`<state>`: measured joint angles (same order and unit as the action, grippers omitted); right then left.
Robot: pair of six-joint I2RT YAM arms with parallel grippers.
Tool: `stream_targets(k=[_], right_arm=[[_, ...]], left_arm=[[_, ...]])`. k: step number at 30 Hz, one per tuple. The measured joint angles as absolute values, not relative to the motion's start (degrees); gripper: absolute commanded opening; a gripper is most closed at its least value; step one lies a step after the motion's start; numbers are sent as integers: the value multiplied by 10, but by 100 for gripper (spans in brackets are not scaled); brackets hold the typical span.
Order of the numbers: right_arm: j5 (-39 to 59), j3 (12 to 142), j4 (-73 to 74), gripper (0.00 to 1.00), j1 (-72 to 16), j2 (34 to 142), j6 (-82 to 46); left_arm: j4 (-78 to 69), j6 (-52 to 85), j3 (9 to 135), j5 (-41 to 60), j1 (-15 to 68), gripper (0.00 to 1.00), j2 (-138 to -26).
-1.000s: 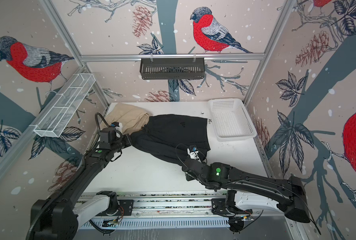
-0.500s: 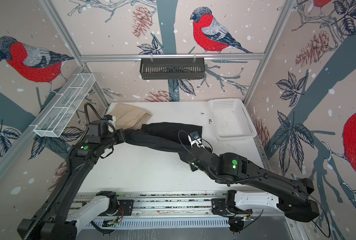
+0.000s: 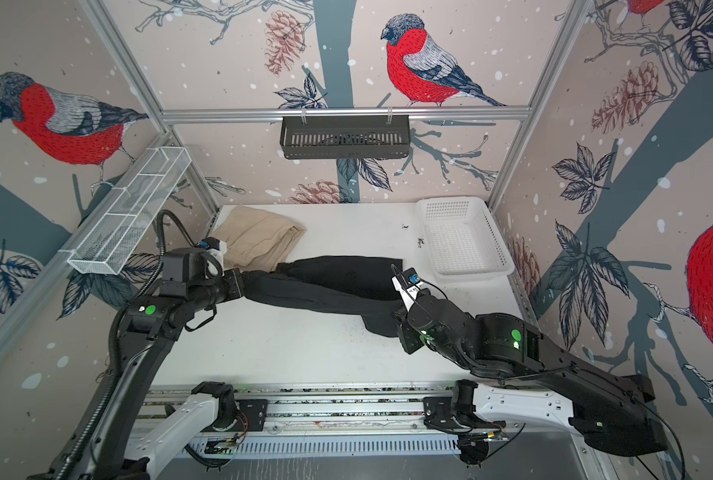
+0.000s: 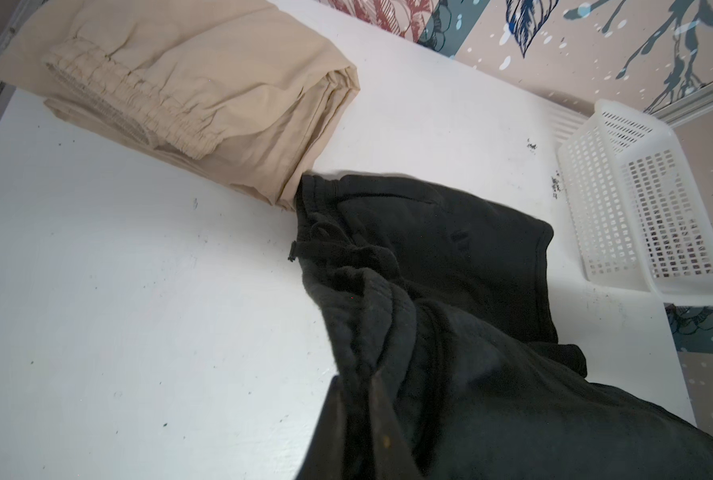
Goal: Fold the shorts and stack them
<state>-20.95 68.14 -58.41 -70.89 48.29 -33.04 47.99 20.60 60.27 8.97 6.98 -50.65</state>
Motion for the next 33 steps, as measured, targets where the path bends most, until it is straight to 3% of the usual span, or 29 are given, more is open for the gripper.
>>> stream_targets(k=[5, 12, 17, 26, 33], right_arm=[[-184, 678, -582, 1, -657, 500, -311], [-53, 655, -509, 1, -407, 550, -189], [48, 659, -472, 1, -299, 620, -115], [124, 718, -467, 1, -225, 760, -51], [163, 720, -490, 1, -232, 688, -44]], left_arm=[[510, 210, 582, 91, 72, 0, -489], [502, 211, 554, 109, 73, 0, -528], [468, 203, 561, 109, 73, 0, -593], [444, 176, 660, 70, 73, 0, -767], [450, 161, 700, 55, 72, 0, -760]])
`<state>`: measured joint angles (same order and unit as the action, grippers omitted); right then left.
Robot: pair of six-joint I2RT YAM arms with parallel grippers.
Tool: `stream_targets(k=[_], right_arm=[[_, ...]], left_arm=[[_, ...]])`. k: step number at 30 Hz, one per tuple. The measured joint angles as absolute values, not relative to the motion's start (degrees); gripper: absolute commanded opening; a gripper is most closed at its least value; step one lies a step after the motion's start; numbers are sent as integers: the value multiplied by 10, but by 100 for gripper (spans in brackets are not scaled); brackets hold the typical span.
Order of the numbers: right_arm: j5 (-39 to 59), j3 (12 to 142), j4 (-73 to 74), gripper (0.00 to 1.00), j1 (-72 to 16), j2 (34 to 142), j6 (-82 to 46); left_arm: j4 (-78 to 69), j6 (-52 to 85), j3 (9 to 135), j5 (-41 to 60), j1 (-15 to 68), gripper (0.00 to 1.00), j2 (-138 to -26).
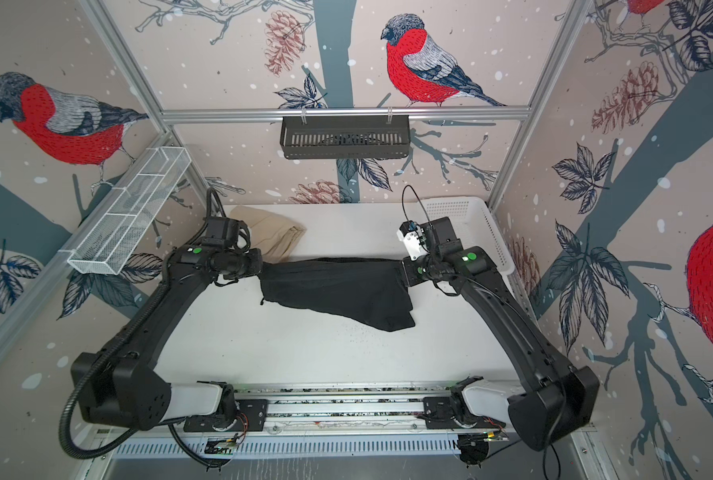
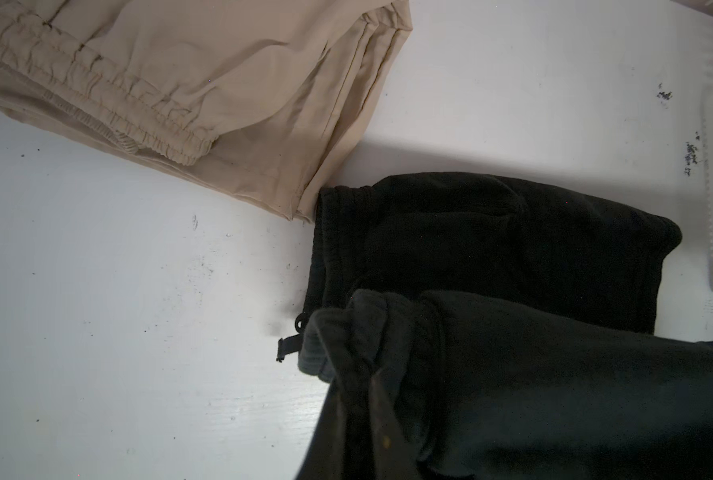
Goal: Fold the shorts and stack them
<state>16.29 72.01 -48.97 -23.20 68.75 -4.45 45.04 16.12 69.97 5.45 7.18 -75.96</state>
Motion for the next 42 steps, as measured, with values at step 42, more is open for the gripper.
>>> stream_targets(k=[42], right_arm=[[135, 806, -456, 1, -168, 978, -13]], left_arm=[[463, 123, 853, 32, 72, 0, -1051]])
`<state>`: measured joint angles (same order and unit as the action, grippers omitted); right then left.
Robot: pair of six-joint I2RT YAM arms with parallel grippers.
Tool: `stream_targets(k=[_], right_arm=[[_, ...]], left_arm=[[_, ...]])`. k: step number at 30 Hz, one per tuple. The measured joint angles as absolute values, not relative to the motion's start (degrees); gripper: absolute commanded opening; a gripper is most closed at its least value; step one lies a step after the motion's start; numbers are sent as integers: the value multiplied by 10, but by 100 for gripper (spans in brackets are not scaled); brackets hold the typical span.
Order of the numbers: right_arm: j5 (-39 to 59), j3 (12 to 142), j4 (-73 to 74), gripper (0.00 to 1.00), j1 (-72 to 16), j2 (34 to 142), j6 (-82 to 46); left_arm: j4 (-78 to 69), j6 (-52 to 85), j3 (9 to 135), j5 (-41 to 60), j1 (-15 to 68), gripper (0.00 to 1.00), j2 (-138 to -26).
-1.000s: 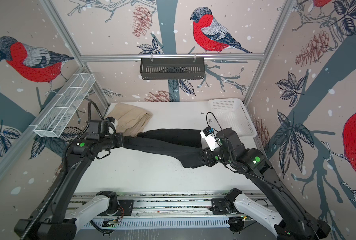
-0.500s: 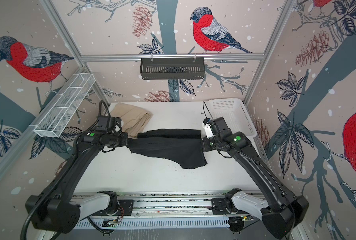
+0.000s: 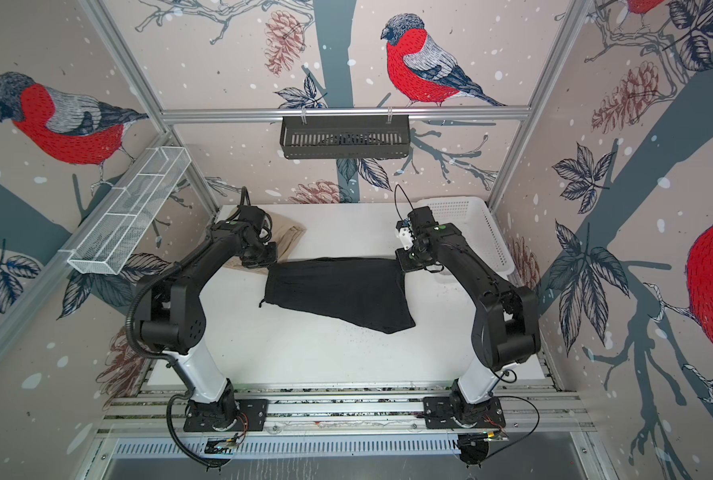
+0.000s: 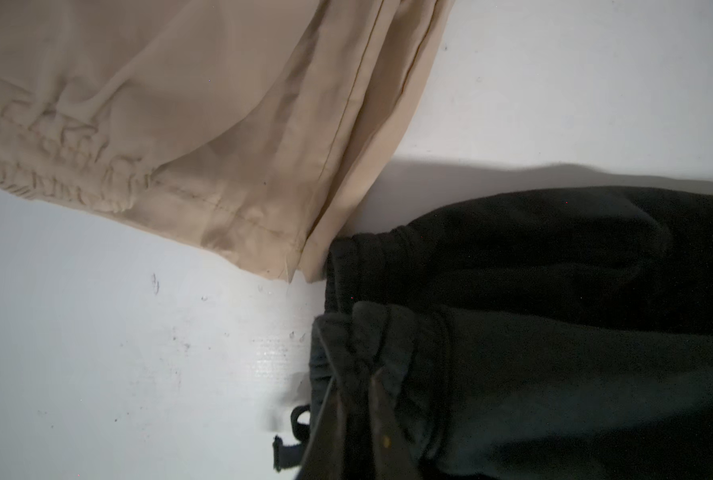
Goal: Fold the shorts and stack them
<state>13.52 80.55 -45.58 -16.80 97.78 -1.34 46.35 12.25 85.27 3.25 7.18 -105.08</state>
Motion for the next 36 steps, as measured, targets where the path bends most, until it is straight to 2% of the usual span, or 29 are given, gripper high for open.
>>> stream_targets(k=[5, 7, 14, 16, 17, 19, 21, 23, 25, 31, 34, 36], right_arm=[[154, 831, -437, 1, -152, 1036, 0], [161, 842, -431, 5, -149, 1058, 2], [176, 866, -418, 4, -145, 1118, 13], [179, 870, -415, 10, -144, 1127, 14], [181, 871, -413, 20, -143, 1130, 15], [183, 874, -410, 33, -142, 1138, 15], [181, 877, -404, 49, -141, 1146, 15], [181, 877, -401, 61, -140, 1151, 15], [186, 877, -397, 69, -139, 1150, 15], [192, 861, -371, 80, -139, 1084, 0], [186, 829, -354, 81, -139, 1020, -15], [180, 802, -351, 73, -142, 977, -20]], left_arm=[[458, 120, 875, 28, 69, 0, -1081], [457, 120, 878, 27, 68, 0, -1092], [444, 118, 882, 26, 65, 0, -1119], [436, 117, 883, 25, 65, 13, -1119], [433, 117, 884, 24, 65, 21, -1121], [426, 116, 888, 18, 65, 44, -1127], [418, 116, 891, 7, 63, 75, -1134], [412, 116, 891, -2, 62, 97, -1135], [410, 117, 894, -4, 62, 97, -1134], [412, 121, 929, -2, 62, 98, -1098], [414, 127, 949, -12, 62, 98, -1069], [417, 133, 963, -18, 62, 98, -1054]])
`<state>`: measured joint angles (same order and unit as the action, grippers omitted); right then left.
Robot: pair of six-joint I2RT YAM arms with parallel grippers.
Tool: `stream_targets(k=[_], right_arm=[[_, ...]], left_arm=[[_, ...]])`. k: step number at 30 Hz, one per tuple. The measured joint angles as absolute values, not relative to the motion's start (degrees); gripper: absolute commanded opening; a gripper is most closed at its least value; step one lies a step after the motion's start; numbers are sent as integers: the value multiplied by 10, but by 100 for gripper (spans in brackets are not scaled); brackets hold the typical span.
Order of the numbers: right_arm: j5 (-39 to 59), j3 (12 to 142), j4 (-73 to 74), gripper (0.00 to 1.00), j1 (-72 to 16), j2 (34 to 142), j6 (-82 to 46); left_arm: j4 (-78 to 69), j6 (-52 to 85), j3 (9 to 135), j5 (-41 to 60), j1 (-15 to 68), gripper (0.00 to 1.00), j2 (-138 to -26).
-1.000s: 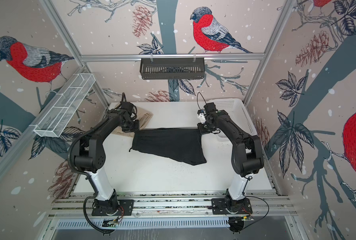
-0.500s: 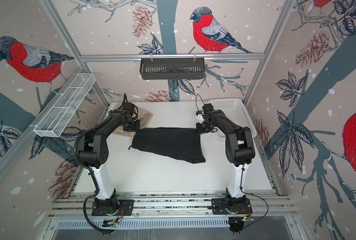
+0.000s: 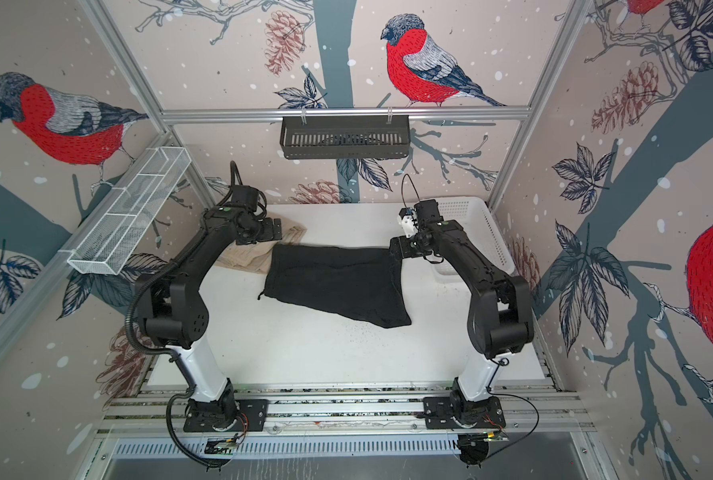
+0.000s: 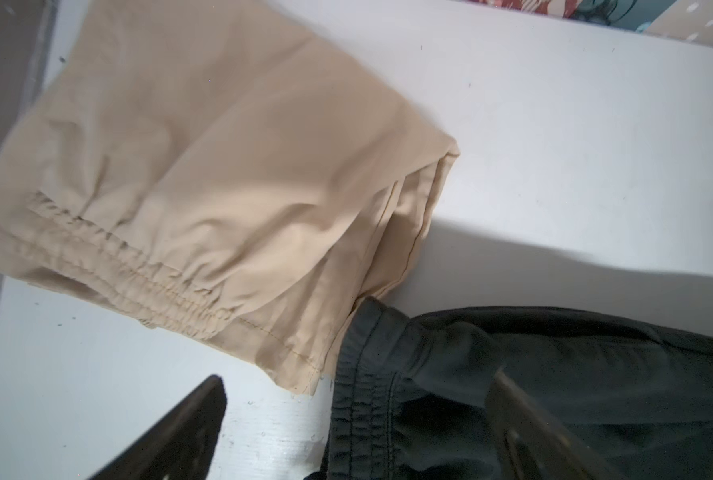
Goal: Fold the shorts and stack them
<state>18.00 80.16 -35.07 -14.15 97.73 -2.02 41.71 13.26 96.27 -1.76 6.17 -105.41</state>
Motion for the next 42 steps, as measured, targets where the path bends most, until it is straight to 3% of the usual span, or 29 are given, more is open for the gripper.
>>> stream_targets(k=[2, 5, 8, 12, 18, 26, 30, 35, 42], right_arm=[[177, 773, -341, 66, -152, 937, -32], [181, 707, -305, 47, -204, 883, -55], [191, 634, -258, 32, -268, 855, -94], [194, 558, -197, 25, -322, 857, -156], [186, 479, -138, 20, -369, 861, -212], [161, 318, -137, 19, -300, 747, -268], [154, 307, -176, 22, -250, 696, -268], [156, 384, -209, 48, -218, 655, -263], [104, 519, -188, 62, -213, 751, -213]], left_arm=[[419, 133, 961, -14, 62, 97, -1034], [403, 133, 910, 35, 71, 93, -984], [352, 136, 810, 113, 93, 80, -933], [290, 137, 716, 185, 118, 72, -935], [216, 136, 703, 192, 119, 75, -1005], [149, 169, 555, 195, 147, 76, -952], [133, 199, 480, 203, 176, 77, -894], [158, 223, 468, 191, 180, 97, -805], [181, 236, 501, 48, 145, 97, -711]])
